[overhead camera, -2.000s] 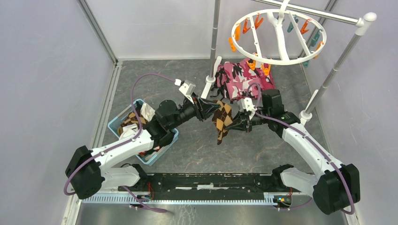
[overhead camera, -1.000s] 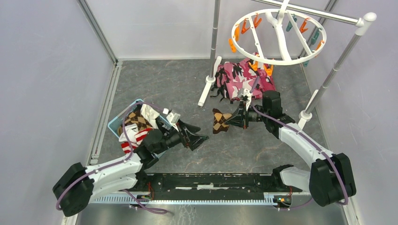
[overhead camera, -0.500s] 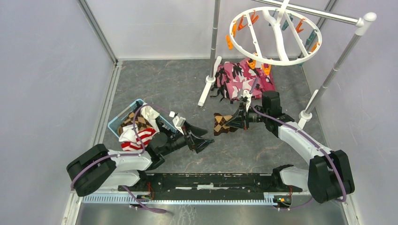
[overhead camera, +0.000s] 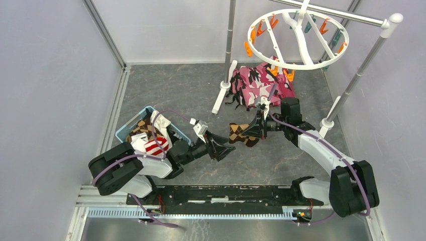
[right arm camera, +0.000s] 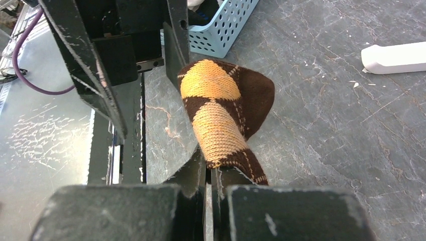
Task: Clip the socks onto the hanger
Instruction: Pick up the sock from the bin.
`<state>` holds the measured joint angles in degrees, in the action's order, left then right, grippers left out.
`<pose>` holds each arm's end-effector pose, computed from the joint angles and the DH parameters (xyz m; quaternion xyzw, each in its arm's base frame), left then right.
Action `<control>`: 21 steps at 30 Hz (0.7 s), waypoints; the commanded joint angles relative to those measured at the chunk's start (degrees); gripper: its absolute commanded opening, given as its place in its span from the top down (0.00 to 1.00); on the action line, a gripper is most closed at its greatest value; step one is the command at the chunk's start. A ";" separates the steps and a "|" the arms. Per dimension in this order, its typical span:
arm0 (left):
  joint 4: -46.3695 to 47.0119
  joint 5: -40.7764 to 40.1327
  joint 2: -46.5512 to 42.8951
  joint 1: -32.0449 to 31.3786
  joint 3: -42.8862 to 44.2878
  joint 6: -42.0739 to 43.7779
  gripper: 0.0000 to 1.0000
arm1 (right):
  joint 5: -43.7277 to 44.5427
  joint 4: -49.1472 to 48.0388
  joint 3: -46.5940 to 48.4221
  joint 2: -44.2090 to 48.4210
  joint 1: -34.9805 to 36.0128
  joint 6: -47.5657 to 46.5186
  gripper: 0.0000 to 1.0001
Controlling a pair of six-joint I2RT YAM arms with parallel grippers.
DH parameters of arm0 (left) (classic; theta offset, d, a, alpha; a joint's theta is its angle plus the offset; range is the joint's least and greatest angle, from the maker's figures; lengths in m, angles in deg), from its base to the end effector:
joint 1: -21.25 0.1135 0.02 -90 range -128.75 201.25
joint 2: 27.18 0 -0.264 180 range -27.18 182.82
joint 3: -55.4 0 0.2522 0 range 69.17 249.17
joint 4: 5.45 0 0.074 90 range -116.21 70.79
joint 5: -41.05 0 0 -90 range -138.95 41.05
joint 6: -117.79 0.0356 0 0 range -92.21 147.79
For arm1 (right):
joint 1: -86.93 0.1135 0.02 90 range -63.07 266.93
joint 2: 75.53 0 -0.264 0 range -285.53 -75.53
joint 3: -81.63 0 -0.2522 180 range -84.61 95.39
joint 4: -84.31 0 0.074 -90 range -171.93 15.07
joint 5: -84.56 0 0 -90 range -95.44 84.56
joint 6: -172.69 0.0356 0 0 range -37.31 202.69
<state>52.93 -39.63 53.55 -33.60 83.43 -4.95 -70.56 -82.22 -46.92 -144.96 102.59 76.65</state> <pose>0.1328 -0.1987 0.1842 0.1874 0.6450 -0.5507 0.4956 0.2253 0.0967 0.2364 -0.3969 0.6725 0.5024 0.3713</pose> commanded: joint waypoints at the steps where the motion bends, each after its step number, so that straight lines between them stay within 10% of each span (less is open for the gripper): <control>1: 1.35 -5.70 0.62 -0.31 1.94 5.57 0.27 | -2.65 0.14 2.55 0.02 -0.19 -1.91 1.00; 12: -9.12 -3.84 0.32 -0.34 5.72 12.07 0.32 | -3.92 2.24 3.26 -0.23 -0.20 -3.67 1.00; 21: -3.77 2.17 4.50 -0.26 7.48 5.55 0.92 | -3.67 4.31 3.92 -0.09 -0.20 -6.00 1.00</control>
<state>44.21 -40.04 56.83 -33.62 89.61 2.46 -72.72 -78.59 -46.00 -145.03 102.57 73.15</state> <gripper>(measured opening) 0.172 0.020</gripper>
